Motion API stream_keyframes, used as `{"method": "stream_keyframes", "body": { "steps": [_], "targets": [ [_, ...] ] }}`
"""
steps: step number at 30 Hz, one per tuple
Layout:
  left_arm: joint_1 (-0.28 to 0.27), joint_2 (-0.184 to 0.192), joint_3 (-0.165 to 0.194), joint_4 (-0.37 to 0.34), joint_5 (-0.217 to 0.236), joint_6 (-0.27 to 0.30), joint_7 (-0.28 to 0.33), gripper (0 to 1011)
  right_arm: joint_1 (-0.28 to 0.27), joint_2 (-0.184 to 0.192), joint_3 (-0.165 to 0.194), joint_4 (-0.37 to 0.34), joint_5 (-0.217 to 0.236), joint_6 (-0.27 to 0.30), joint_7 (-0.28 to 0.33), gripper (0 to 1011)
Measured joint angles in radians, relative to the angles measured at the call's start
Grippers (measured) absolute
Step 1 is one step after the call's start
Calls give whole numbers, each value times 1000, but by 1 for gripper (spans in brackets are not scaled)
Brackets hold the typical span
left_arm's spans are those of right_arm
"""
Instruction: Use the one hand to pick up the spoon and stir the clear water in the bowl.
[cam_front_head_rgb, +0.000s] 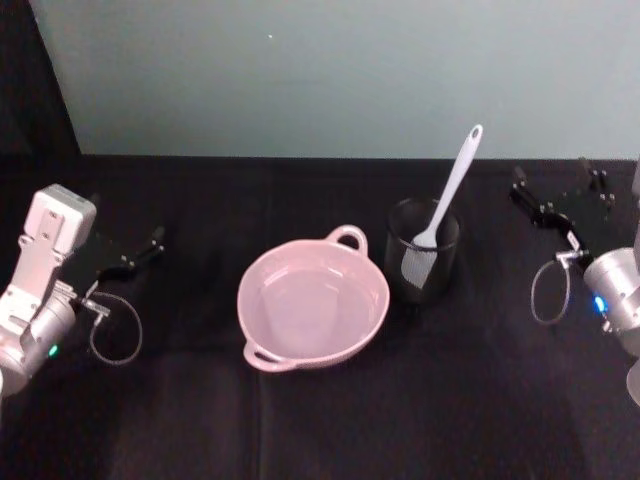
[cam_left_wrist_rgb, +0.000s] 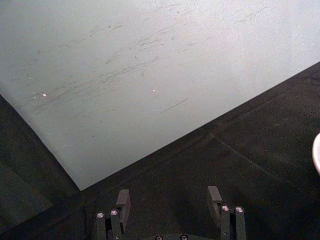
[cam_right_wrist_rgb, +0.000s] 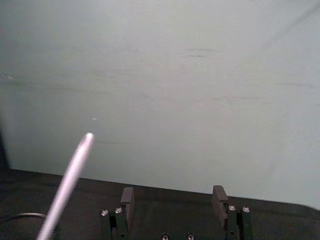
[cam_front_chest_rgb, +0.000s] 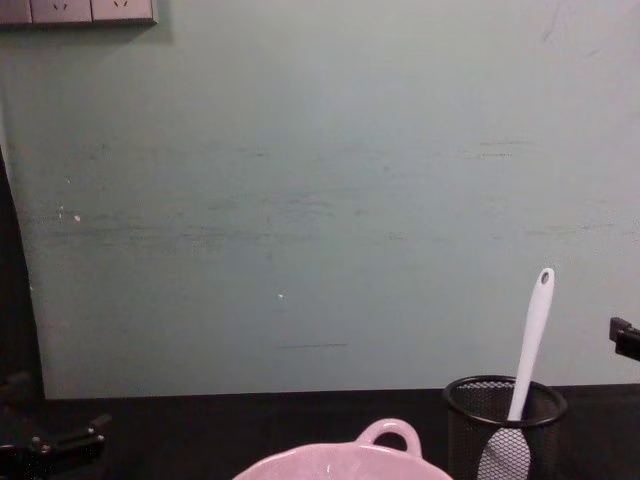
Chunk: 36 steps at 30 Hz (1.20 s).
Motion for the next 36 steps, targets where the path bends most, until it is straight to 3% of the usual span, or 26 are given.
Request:
{"method": "stream_keyframes", "body": {
  "steps": [1, 6, 11, 36],
  "targets": [
    [0, 0, 0, 0, 0, 0, 0, 1011, 18, -10, -5, 35, -30, -22, -20, 1002],
    [0, 0, 0, 0, 0, 0, 0, 1011, 63, -33, -16, 125, -92, -78, -49, 1002],
    [0, 0, 0, 0, 0, 0, 0, 1011, 87, -50, -18, 180, -127, -117, -58, 1003],
    [0, 0, 0, 0, 0, 0, 0, 1011, 94, -59, -11, 198, -132, -124, -53, 1002]
  ]
}}
